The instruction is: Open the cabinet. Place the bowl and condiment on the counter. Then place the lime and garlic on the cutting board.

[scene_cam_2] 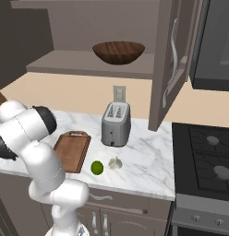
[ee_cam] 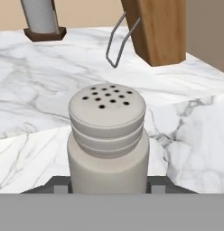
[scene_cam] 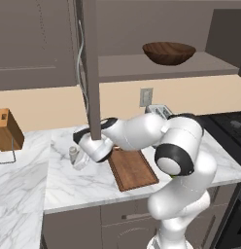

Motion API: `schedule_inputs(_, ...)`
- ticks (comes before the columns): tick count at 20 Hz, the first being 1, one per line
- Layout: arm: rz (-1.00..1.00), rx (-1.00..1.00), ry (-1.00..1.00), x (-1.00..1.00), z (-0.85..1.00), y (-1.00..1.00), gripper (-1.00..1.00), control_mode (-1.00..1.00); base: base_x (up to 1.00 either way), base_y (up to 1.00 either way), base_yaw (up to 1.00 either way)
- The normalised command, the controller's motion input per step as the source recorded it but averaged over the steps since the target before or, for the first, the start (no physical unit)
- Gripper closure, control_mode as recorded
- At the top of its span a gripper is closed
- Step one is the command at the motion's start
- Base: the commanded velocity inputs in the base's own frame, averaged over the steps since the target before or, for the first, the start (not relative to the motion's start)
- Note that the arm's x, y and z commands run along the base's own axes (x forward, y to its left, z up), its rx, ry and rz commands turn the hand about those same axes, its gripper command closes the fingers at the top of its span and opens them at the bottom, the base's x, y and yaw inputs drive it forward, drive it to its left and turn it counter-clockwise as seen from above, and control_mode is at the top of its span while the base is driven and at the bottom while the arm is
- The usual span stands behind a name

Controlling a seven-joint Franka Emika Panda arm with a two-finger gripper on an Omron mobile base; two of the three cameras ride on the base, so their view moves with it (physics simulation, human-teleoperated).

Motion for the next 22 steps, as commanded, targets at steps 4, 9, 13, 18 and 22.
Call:
schedule_inputs(4, 0.05, 0.0, 0.02, 0.28, -0.03, 0.24, 1.0, -1.0, 0.0, 0.0, 0.0)
schedule_inputs(9, 0.04, 0.0, 0.03, 0.23, -0.05, 0.2, -1.0, -1.0, 0.0, 0.0, 0.0)
schedule_inputs(13, 0.01, 0.0, 0.05, 0.12, -0.01, 0.02, -1.0, -1.0, 0.0, 0.0, 0.0)
schedule_inputs(18, 0.0, 0.01, 0.07, 0.04, 0.0, -0.04, -1.0, -1.0, 0.0, 0.0, 0.0)
schedule_inputs(22, 0.0, 0.03, 0.07, 0.0, 0.0, -0.15, -1.0, -1.0, 0.0, 0.0, 0.0)
